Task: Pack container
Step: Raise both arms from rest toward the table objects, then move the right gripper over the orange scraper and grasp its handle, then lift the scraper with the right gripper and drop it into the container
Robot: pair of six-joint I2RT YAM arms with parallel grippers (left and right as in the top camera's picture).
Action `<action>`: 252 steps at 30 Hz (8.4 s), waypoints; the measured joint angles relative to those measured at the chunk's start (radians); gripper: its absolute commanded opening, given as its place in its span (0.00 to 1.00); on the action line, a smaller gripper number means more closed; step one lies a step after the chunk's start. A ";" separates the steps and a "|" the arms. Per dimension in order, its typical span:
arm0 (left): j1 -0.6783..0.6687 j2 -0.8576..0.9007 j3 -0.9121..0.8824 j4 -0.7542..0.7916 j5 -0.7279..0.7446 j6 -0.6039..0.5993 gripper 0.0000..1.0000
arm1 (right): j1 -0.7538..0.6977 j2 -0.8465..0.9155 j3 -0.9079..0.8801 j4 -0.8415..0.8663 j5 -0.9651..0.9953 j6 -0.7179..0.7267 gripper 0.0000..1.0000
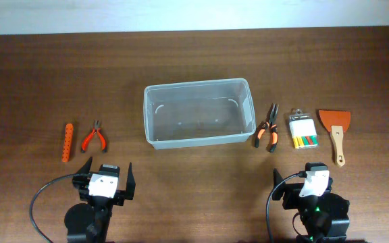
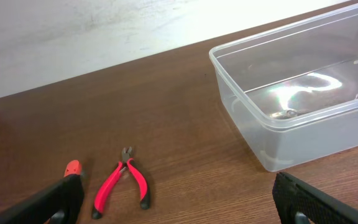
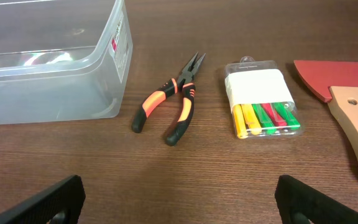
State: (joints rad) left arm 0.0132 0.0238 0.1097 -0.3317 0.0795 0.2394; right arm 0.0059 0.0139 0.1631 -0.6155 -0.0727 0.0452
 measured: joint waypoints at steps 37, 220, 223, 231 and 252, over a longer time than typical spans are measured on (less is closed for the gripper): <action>0.000 0.001 0.006 -0.004 0.000 -0.098 0.99 | 0.000 0.006 0.040 0.005 -0.016 0.000 0.98; 0.000 1.297 0.923 -0.295 -0.054 -0.180 0.99 | -0.444 2.042 1.228 -0.209 0.078 -0.022 0.41; 0.000 1.297 0.923 -0.296 -0.053 -0.180 0.99 | -0.444 2.042 1.228 -0.206 0.082 -0.020 0.33; 0.000 1.297 0.923 -0.296 -0.053 -0.180 0.99 | -0.444 2.042 1.233 -0.204 0.083 -0.020 0.20; 0.000 1.297 0.923 -0.296 -0.054 -0.180 0.99 | -0.124 1.951 2.021 -0.634 -0.062 -0.215 0.04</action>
State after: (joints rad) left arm 0.0132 1.3205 1.0325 -0.6277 0.0257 0.0589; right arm -0.1177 1.9652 2.1841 -1.2491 -0.1349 -0.1696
